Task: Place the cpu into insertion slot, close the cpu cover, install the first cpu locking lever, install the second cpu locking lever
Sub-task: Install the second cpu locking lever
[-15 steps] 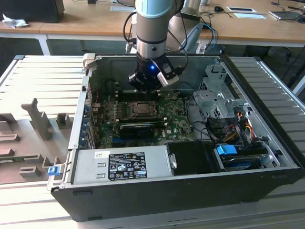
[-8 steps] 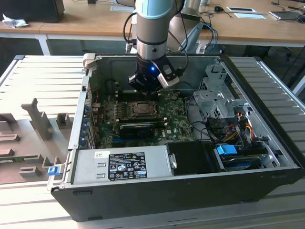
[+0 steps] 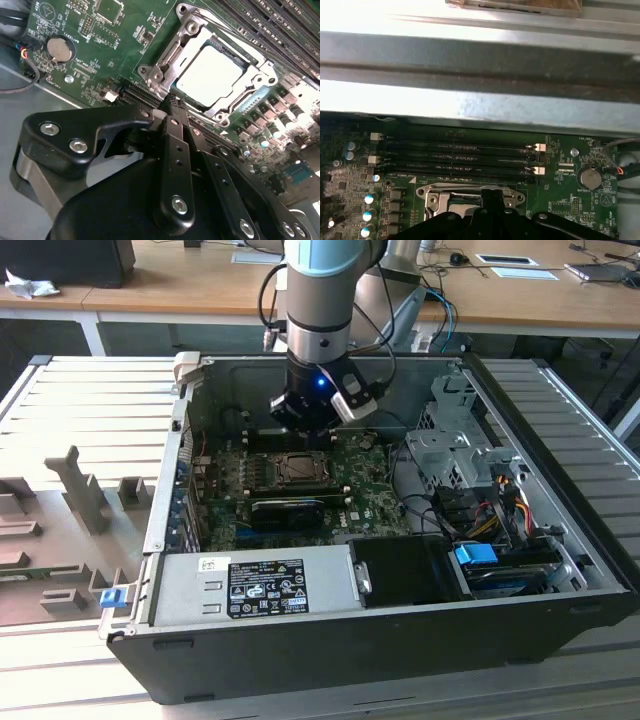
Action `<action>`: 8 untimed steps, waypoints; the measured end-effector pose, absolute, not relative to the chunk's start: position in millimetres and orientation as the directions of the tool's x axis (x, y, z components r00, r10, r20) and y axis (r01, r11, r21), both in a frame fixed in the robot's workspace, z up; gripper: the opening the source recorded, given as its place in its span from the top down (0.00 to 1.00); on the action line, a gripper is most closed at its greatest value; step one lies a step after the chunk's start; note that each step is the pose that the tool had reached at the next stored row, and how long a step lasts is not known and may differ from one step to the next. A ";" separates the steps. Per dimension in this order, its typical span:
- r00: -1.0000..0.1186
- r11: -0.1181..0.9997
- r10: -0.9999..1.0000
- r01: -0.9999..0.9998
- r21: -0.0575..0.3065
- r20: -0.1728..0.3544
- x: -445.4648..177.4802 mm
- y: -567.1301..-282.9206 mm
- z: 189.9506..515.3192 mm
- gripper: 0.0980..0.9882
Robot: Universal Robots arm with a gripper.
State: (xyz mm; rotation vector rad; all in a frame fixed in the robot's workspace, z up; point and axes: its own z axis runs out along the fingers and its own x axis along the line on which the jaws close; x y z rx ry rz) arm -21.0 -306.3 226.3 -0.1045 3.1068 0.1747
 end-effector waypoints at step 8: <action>-0.997 0.991 -0.065 -0.068 0.111 -0.032 -21.1 -322.6 234.7 0.99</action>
